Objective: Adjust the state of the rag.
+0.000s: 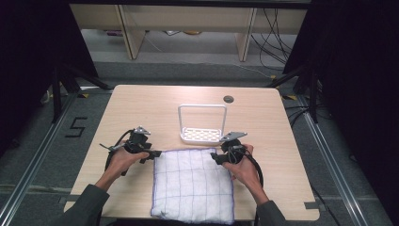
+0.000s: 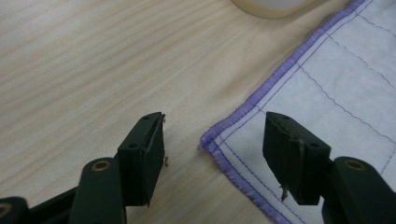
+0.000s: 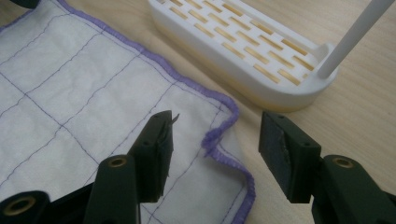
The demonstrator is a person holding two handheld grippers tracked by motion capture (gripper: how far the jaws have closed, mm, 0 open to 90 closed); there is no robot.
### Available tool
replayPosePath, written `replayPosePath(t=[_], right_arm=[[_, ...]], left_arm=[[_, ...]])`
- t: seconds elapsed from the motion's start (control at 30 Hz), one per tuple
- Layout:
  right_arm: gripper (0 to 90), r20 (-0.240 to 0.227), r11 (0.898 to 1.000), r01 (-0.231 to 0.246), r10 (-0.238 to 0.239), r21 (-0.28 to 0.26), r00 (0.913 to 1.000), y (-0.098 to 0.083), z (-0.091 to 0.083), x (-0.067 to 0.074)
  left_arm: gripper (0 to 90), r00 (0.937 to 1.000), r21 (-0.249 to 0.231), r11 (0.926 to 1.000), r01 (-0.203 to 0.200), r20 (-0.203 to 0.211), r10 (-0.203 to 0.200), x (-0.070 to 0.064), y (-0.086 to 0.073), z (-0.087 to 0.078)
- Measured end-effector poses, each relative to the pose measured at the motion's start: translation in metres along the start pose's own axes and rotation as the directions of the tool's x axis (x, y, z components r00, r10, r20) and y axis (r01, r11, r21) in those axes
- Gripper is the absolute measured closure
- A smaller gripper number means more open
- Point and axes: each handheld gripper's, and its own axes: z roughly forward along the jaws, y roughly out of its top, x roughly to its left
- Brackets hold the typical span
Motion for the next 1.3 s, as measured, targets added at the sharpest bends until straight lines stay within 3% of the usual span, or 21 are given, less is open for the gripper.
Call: replayPosePath(t=[0.07,0.3,0.4,0.47,0.57,0.6,0.7,0.73,0.93,0.97,1.07,1.17,1.23,1.3], right_arm=[[45.7,0.004,1.000,-0.014,0.014,0.017,0.9999,0.002,0.002,0.001],[46.0,0.027,1.000,-0.008,0.008,0.016,0.9996,0.007,0.010,0.003],[47.0,0.021,0.999,-0.014,0.013,0.042,0.9997,0.008,0.010,0.002],[50.7,0.024,0.999,-0.026,0.026,0.026,0.9994,0.007,0.011,0.000],[54.2,0.023,0.998,-0.035,0.034,0.042,0.9991,0.006,0.011,-0.002],[54.8,0.024,0.999,-0.015,0.014,0.046,0.9996,0.005,0.012,-0.003],[58.6,0.022,0.998,-0.036,0.035,0.050,0.9991,0.004,0.016,-0.003],[59.1,0.025,0.998,-0.015,0.013,0.069,0.9996,0.004,0.016,-0.004],[65.2,0.013,0.997,-0.005,0.004,0.071,0.9999,0.004,0.019,-0.004],[66.6,0.010,0.998,-0.021,0.021,0.056,0.9997,0.004,0.021,-0.003],[70.1,0.013,0.997,0.005,-0.006,0.072,0.9999,0.005,0.022,-0.004],[78.6,0.000,0.997,0.017,-0.017,0.069,0.9999,0.005,0.022,-0.005],[80.5,0.002,0.998,-0.005,0.005,0.058,1.0000,0.004,0.023,-0.003],[85.6,-0.005,0.998,0.021,-0.021,0.060,0.9998,0.005,0.021,-0.007]], left_arm=[[38.4,1.0000,-0.019,0.9998,-0.003,-0.009,0.003,-0.002,0.000,0.002],[39.5,0.9999,-0.012,0.9999,-0.006,-0.011,0.006,-0.002,0.001,0.004],[40.5,1.0000,-0.007,0.9999,-0.008,-0.004,0.008,-0.002,0.001,0.004],[41.5,0.9998,-0.008,0.9998,-0.020,-0.004,0.020,-0.003,0.001,0.005],[44.1,0.9997,0.002,0.9997,-0.026,-0.006,0.026,-0.004,0.001,0.006],[45.3,0.9995,0.006,0.9995,-0.032,-0.001,0.032,-0.005,0.000,0.007],[46.5,0.9993,0.016,0.9992,-0.036,-0.007,0.036,-0.006,0.000,0.007],[46.7,0.9993,0.016,0.9992,-0.036,-0.007,0.036,-0.006,0.000,0.007],[49.1,0.9995,0.012,0.9995,-0.030,-0.008,0.030,-0.004,-0.001,0.006],[50.6,0.9992,0.008,0.9992,-0.038,-0.008,0.038,-0.005,-0.002,0.006],[56.3,0.9992,-0.002,0.9992,-0.039,-0.007,0.039,-0.006,-0.002,0.007],[64.7,0.9971,0.012,0.9970,-0.077,-0.003,0.077,-0.009,-0.001,0.006],[68.1,0.9968,0.009,0.9968,-0.080,-0.004,0.080,-0.010,-0.001,0.007],[78.6,0.9949,0.005,0.9948,-0.101,0.000,0.101,-0.012,-0.001,0.006]])
